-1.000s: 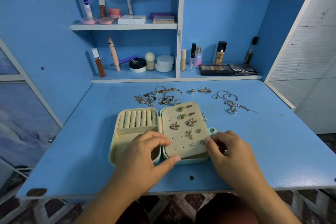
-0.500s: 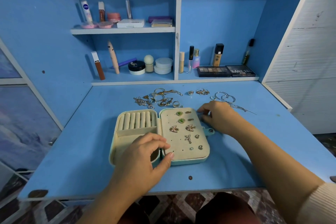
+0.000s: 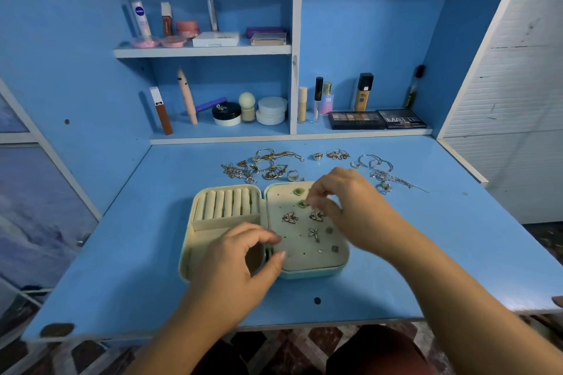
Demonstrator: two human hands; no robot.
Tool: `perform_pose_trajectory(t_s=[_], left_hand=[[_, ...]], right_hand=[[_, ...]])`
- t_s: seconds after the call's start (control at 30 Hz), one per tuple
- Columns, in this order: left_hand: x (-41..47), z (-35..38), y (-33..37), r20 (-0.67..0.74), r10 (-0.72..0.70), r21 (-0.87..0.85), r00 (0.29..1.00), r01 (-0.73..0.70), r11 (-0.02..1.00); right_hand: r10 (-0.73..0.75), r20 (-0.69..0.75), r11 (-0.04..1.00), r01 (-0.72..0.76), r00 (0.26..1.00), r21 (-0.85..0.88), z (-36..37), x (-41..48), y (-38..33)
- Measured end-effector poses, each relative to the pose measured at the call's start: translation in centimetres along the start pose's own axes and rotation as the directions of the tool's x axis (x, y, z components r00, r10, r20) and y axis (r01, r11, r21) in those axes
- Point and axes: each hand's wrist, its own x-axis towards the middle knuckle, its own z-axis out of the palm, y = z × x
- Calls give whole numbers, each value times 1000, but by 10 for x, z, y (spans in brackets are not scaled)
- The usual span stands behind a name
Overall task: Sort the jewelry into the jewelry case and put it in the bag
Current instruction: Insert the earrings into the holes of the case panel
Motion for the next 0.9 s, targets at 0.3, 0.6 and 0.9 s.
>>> perform_pose_trajectory(t_s=[0.3,0.6,0.9], left_hand=[[10,-5,12,-93,28,96,995,-19,995],[27,-7,17,127,132,244,983,-160,957],[45,4,21,256,165,225,952,-225,948]], right_hand=[[36,84,994,-27,996,-104,25,-15,-13],[221,-31,972,-217,975,88,6,-26,18],[361,47,929,-364,931,69,17,-9,23]])
